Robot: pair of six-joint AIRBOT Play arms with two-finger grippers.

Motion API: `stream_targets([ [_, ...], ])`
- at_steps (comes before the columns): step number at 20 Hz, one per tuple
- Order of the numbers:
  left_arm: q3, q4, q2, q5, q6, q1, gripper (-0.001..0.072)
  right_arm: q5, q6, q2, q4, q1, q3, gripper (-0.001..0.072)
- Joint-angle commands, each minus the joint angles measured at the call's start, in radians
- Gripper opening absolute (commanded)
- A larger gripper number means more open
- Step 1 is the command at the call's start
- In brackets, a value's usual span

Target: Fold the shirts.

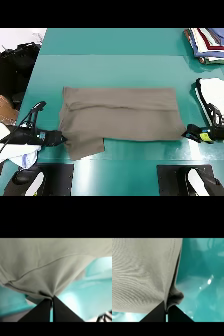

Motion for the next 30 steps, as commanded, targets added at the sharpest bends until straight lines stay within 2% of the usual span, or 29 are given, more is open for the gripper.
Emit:
stream_targets([
  [1, 0.073, 0.023, 0.065, -0.145, -0.046, 0.001, 0.0025, 0.140, 0.049, 0.133, -0.069, 0.002, 0.032, 0.0014],
  [3, 0.131, 0.027, 0.025, -0.058, -0.031, 0.001, 0.0025, 0.128, 0.054, 0.137, -0.067, 0.003, 0.099, 0.0013],
  [6, 0.187, 0.030, -0.109, 0.093, 0.041, 0.001, 0.0026, 0.072, 0.054, 0.020, -0.067, 0.031, 0.220, 0.0013],
  [11, 0.266, 0.026, -0.426, 0.320, 0.150, 0.001, 0.0028, -0.107, 0.057, -0.304, -0.066, 0.225, 0.409, 0.0014],
  [13, 0.299, 0.026, -0.535, 0.396, 0.176, 0.001, 0.0028, -0.133, 0.071, -0.444, -0.066, 0.277, 0.506, 0.0015],
  [17, 0.378, 0.025, -0.677, 0.547, 0.175, 0.001, 0.0028, -0.140, 0.075, -0.655, -0.013, 0.299, 0.683, 0.0016],
  [19, 0.415, 0.021, -0.711, 0.583, 0.174, 0.001, 0.0031, -0.142, 0.074, -0.723, 0.015, 0.298, 0.755, 0.0016],
  [20, 0.430, 0.021, -0.718, 0.584, 0.174, 0.001, 0.0086, -0.140, 0.074, -0.748, 0.023, 0.298, 0.785, 0.0049],
  [21, 0.441, 0.021, -0.719, 0.584, 0.174, 0.001, 0.0382, -0.140, 0.071, -0.772, 0.039, 0.296, 0.814, 0.0334],
  [22, 0.451, 0.021, -0.719, 0.579, 0.173, 0.001, 0.0585, -0.136, 0.066, -0.785, 0.034, 0.296, 0.835, 0.0506],
  [23, 0.468, 0.022, -0.719, 0.550, 0.174, 0.001, 0.0592, -0.124, 0.043, -0.789, 0.035, 0.285, 0.842, 0.0510],
  [25, 0.504, 0.023, -0.719, 0.472, 0.174, 0.001, 0.0590, -0.077, -0.003, -0.789, 0.034, 0.248, 0.842, 0.0509],
  [26, 0.516, 0.021, -0.719, 0.436, 0.174, 0.001, 0.0541, -0.042, -0.027, -0.789, 0.035, 0.219, 0.842, 0.0510],
  [28, 0.518, 0.014, -0.716, 0.407, 0.175, 0.001, 0.0140, 0.022, -0.059, -0.789, 0.038, 0.148, 0.842, 0.0510],
  [29, 0.517, 0.014, -0.717, 0.406, 0.175, 0.001, 0.0029, 0.038, -0.061, -0.789, 0.038, 0.114, 0.842, 0.0509],
  [30, 0.517, 0.009, -0.717, 0.408, 0.174, 0.001, 0.0028, 0.050, -0.066, -0.790, 0.038, 0.082, 0.842, 0.0509],
])
